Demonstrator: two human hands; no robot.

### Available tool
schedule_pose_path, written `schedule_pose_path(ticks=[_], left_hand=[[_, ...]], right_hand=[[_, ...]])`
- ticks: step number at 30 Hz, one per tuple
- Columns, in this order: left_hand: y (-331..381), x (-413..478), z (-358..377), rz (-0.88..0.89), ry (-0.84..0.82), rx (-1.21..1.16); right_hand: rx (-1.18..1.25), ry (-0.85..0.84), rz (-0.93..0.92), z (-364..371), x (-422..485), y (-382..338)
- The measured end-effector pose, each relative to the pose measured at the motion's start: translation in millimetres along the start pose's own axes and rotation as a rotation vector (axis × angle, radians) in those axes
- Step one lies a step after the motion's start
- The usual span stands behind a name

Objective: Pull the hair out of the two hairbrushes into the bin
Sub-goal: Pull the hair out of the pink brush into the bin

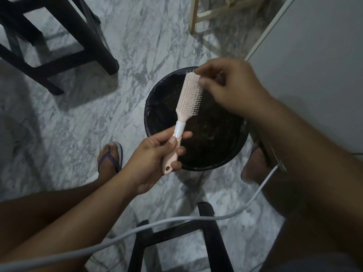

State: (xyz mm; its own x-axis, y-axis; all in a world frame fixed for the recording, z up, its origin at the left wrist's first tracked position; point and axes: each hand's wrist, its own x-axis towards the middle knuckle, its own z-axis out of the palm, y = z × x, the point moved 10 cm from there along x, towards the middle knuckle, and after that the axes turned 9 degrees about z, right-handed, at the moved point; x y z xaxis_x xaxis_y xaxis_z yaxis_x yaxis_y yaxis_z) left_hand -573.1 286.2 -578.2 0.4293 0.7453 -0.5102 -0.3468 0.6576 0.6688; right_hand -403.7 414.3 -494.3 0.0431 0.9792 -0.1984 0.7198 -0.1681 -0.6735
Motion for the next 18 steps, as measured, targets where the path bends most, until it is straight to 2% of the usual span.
schedule_pose_path(ticks=[1, 3, 8, 12, 18], left_hand=[[0.3, -0.2, 0.5, 0.001, -0.003, 0.002], [0.0, -1.2, 1.3, 0.001, -0.008, 0.004], [3.3, -2.2, 2.8, 0.008, -0.041, 0.018], [-1.2, -1.5, 1.5, -0.011, -0.016, -0.021], [-0.4, -0.6, -2.0, -0.008, 0.005, -0.008]], right_hand=[[-0.144, -0.017, -0.037, 9.1, -2.1, -1.4], [-0.263, -0.002, -0.081, 15.0, -3.1, -3.8], [-0.201, 0.126, -0.114, 4.0, -5.0, -15.1], [0.139, 0.069, 0.039, -2.0, 0.0, -5.6], [0.547, 0.129, 0.138, -32.3, 3.8, 2.4]])
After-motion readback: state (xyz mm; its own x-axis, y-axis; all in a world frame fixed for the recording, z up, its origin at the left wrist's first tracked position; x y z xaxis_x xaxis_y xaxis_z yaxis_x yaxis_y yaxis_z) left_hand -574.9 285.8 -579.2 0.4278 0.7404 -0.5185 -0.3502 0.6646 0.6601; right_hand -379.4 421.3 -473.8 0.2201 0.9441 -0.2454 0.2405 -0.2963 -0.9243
